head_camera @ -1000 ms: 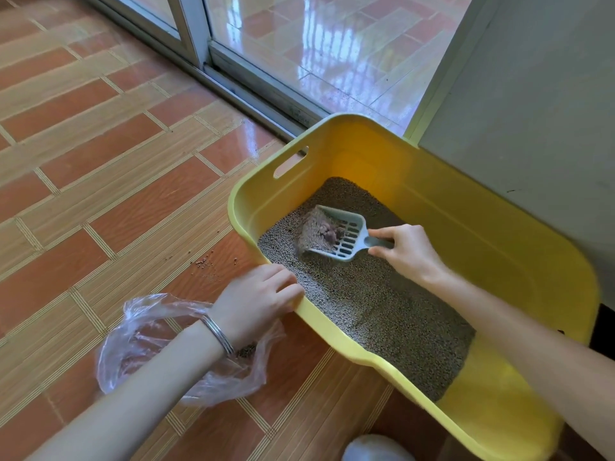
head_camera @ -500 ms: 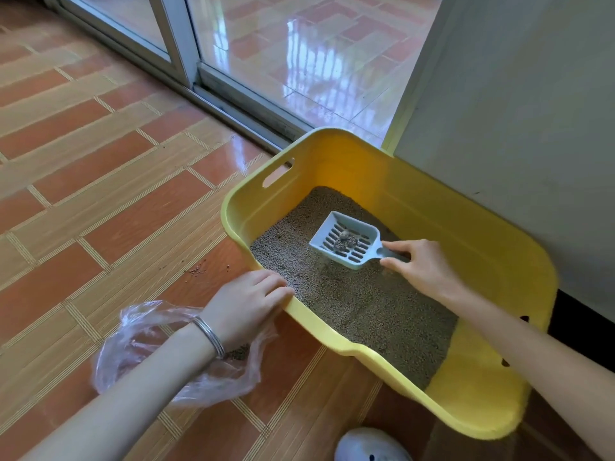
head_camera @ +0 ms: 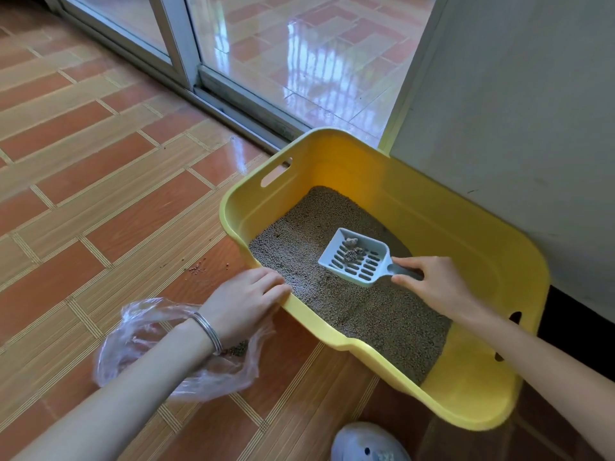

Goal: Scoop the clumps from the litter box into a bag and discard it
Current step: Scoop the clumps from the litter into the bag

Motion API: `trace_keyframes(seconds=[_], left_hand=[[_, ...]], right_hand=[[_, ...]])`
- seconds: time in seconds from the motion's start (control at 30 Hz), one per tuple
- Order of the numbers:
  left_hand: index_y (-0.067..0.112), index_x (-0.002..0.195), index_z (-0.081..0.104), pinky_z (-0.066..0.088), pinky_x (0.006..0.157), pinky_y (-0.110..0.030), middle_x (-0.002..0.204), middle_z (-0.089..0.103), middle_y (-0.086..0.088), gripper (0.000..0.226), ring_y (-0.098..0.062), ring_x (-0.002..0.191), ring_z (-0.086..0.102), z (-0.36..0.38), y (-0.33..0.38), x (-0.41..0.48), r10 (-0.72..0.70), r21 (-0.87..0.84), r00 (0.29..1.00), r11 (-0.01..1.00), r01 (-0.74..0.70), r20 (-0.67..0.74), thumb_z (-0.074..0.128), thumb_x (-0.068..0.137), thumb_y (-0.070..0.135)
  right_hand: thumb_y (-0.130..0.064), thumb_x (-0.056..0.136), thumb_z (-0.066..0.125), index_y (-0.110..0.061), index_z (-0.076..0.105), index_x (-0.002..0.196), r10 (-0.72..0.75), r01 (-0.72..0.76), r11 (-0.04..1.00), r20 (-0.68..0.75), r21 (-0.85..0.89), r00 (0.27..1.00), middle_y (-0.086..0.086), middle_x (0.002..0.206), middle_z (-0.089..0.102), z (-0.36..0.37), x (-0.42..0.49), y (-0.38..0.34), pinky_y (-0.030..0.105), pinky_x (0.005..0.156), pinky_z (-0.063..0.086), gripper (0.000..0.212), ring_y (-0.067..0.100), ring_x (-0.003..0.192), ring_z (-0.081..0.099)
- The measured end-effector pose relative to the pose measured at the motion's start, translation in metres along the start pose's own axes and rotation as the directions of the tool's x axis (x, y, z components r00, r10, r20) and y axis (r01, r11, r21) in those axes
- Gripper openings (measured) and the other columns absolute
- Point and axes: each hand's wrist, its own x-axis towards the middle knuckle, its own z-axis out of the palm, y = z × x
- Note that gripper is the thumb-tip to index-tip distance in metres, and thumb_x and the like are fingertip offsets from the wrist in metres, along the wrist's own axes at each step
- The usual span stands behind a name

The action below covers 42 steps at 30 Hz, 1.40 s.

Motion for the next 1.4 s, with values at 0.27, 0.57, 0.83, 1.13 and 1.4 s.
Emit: trace_keyframes(seconds=[0.27, 0.57, 0.83, 1.13, 1.4], left_hand=[[0.018, 0.1, 0.062, 0.053, 0.074, -0.032, 0.106, 0.065, -0.003, 0.031, -0.024, 0.095, 0.062, -0.019, -0.019, -0.035, -0.036, 0.066, 0.999, 0.997, 0.035, 0.013, 0.041, 0.078, 0.023], [0.016, 0.093, 0.068, 0.053, 0.077, -0.038, 0.101, 0.067, -0.004, 0.029, -0.025, 0.094, 0.064, -0.043, -0.048, -0.131, -0.324, 0.163, 0.946, 0.932, 0.323, -0.023, 0.045, 0.083, 0.029], [0.015, 0.084, 0.071, 0.053, 0.071, -0.039, 0.092, 0.069, -0.006, 0.032, -0.028, 0.088, 0.065, -0.029, -0.062, -0.184, -0.409, 0.192, 0.912, 0.894, 0.405, -0.022, 0.085, 0.055, 0.018], [0.015, 0.083, 0.069, 0.047, 0.044, -0.022, 0.097, 0.069, -0.008, 0.035, -0.022, 0.073, 0.066, -0.02, -0.063, -0.2, -0.449, 0.1, 0.891, 0.891, 0.442, 0.067, 0.086, 0.052, 0.017], [0.008, 0.077, 0.065, 0.04, 0.028, -0.018, 0.107, 0.064, -0.012, 0.021, -0.019, 0.065, 0.062, -0.012, -0.071, -0.206, -0.423, 0.01, 0.906, 0.906, 0.423, 0.029, 0.079, 0.061, 0.009]], right_hand=[[-0.018, 0.078, 0.073, -0.016, 0.064, 0.117, -0.158, 0.158, 0.987, -0.009, 0.033, 0.987, -0.004, 0.105, 0.068, -0.025, -0.026, -0.025, 0.002, 0.07, 0.038, 0.04, -0.009, 0.081, 0.055], [-0.021, 0.085, 0.067, -0.026, 0.061, 0.122, -0.381, 0.394, 0.918, 0.187, -0.041, 0.906, -0.014, 0.095, 0.063, 0.008, -0.042, -0.114, 0.007, 0.063, 0.038, 0.038, -0.005, 0.074, 0.053], [-0.022, 0.088, 0.058, -0.03, 0.061, 0.119, -0.438, 0.491, 0.852, 0.265, -0.183, 0.859, -0.003, 0.105, 0.066, 0.082, -0.042, -0.177, 0.033, 0.081, 0.047, 0.032, 0.019, 0.1, 0.057], [-0.016, 0.066, 0.077, -0.015, 0.072, 0.095, -0.665, 0.631, 0.634, 0.101, -0.447, 0.74, 0.001, 0.069, 0.066, 0.129, -0.028, -0.179, 0.03, 0.056, 0.05, 0.03, 0.026, 0.062, 0.062], [-0.01, 0.098, 0.033, -0.012, 0.073, 0.097, -0.897, 0.691, 0.347, -0.009, -0.634, 0.442, 0.001, 0.079, 0.067, 0.129, -0.026, -0.18, 0.029, 0.059, 0.046, 0.04, 0.021, 0.065, 0.06]])
